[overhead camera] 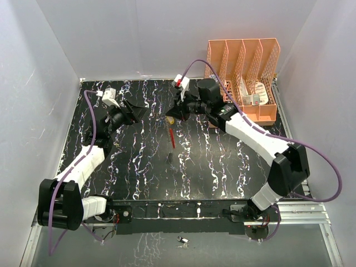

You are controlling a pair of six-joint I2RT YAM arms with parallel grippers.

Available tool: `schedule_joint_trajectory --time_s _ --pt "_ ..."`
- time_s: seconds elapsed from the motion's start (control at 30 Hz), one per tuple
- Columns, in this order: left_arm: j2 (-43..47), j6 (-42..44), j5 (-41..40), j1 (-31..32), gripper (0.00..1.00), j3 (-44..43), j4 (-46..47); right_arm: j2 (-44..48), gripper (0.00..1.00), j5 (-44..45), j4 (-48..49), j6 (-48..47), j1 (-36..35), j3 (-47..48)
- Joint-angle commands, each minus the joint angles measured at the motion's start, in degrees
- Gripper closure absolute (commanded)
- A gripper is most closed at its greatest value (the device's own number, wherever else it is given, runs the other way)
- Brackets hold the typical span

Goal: Remove the keys from the keyring

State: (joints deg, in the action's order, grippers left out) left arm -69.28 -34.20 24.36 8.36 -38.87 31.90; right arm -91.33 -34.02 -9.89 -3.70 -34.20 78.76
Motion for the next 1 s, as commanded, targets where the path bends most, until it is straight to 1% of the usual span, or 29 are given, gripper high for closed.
schedule_joint_trajectory --time_s 0.0,0.07,0.13,0.17,0.2,0.23,0.33,0.47,0.53,0.57,0.6,0.67,0.7,0.8,0.97 --pt "2.17 -0.81 10.17 0.27 0.35 -1.29 6.52 3.80 1.00 -4.36 8.02 -0.09 -0.08 -2.24" --pt "3.55 0.04 11.11 0.82 0.36 -0.29 7.33 4.48 1.00 -4.31 10.27 1.16 -0.08 -3.39" --pt "5.89 2.64 10.23 1.92 0.38 0.57 6.44 4.85 1.00 -3.75 11.99 2.37 -0.08 -4.24" --pt "7.26 4.35 9.54 2.67 0.49 0.84 5.52 5.03 1.00 -3.39 12.72 2.72 -0.08 -4.51" --pt "8.59 6.06 9.08 3.43 0.56 1.09 4.64 5.29 1.00 -3.10 13.33 3.09 -0.08 -4.92" --pt "9.87 7.61 9.01 4.10 0.61 1.49 4.20 5.59 1.00 -2.69 13.96 3.35 -0.06 -5.24" --pt "12.69 9.83 10.81 5.41 0.67 2.78 6.00 6.48 1.00 -1.36 15.74 4.13 -0.15 -6.49" --pt "12.89 12.63 13.12 6.93 0.76 3.88 6.98 7.84 1.00 -0.25 17.93 5.53 -0.17 -7.77" --pt "12.31 15.05 13.14 8.31 0.76 4.75 7.23 8.49 1.00 0.24 18.95 6.65 -0.17 -8.34" --pt "12.22 16.36 12.92 9.05 0.75 5.47 7.96 8.78 1.00 0.34 19.59 7.19 -0.21 -8.67" --pt "12.26 17.72 12.53 9.99 0.72 6.48 9.01 9.13 1.00 0.44 20.24 7.85 -0.25 -9.01" --pt "12.76 20.89 11.42 12.10 0.59 8.86 12.18 9.81 1.00 0.74 21.49 8.91 -0.32 -9.55" --pt "13.23 23.35 10.37 13.04 0.57 10.18 14.23 9.93 1.00 0.93 21.70 9.31 -0.37 -9.77" --pt "14.32 27.63 7.08 15.49 0.57 12.65 16.73 10.17 1.00 1.43 21.96 9.93 -0.74 -9.96" --pt "14.09 31.37 1.90 17.92 0.60 14.30 20.61 10.25 1.00 2.24 22.19 10.03 -1.59 -9.98"
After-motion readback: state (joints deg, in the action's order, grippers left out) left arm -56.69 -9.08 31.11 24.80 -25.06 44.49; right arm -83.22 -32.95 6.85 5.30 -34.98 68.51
